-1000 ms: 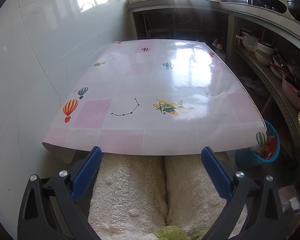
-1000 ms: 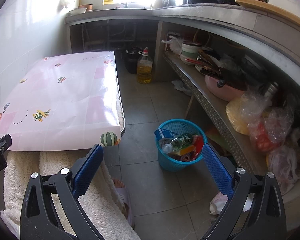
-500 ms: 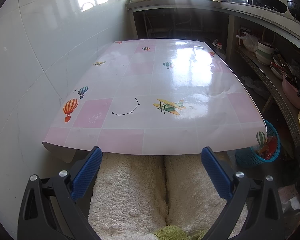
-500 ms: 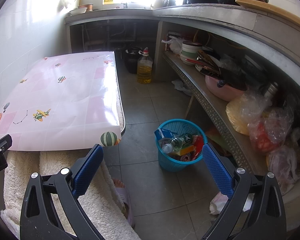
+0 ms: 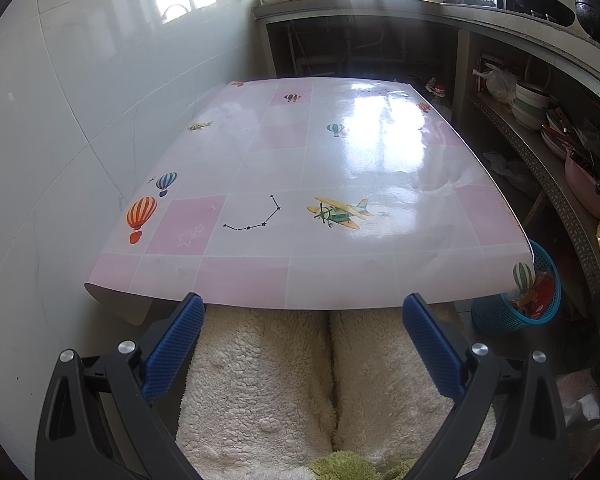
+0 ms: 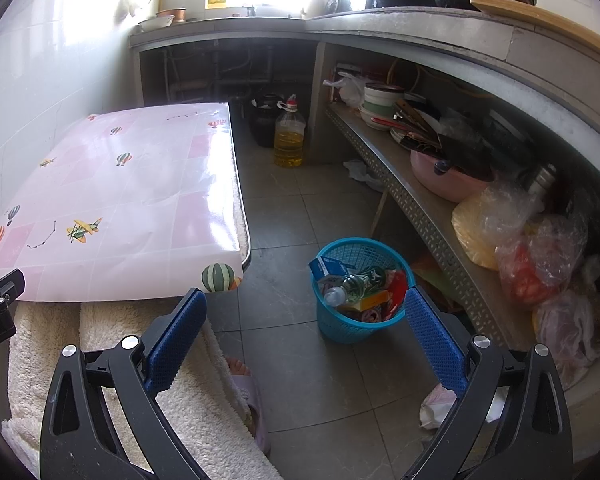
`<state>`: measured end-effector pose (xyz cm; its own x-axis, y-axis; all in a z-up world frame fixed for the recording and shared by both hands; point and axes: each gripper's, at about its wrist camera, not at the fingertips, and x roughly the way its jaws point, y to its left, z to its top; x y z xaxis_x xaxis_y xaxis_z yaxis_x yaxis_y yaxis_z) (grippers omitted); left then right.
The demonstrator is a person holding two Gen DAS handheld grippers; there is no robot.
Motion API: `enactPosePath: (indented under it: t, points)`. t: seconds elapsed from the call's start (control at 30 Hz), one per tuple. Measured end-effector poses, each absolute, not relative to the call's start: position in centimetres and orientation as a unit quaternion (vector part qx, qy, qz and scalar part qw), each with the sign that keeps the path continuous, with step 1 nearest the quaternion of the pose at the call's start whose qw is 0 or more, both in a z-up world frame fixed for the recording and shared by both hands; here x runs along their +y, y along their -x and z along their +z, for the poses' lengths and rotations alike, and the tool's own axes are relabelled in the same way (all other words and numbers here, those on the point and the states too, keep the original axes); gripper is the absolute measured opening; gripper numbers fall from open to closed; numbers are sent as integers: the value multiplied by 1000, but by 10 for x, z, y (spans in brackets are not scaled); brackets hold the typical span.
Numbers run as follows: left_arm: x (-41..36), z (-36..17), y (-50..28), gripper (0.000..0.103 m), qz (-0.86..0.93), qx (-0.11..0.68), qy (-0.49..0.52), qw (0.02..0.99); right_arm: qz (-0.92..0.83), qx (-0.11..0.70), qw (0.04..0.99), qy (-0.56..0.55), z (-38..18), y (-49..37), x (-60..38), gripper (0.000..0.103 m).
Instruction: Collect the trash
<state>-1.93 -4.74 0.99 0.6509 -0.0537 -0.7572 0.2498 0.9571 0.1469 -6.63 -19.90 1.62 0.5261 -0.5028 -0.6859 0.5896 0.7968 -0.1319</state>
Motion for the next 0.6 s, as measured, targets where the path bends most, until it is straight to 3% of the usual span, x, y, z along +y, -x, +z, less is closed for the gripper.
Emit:
enactPosePath:
  t: [0.6]
  points:
    - [-46,8,20,97,-83,412,-119,900,-315,372,871,-58,19,65,-198,95]
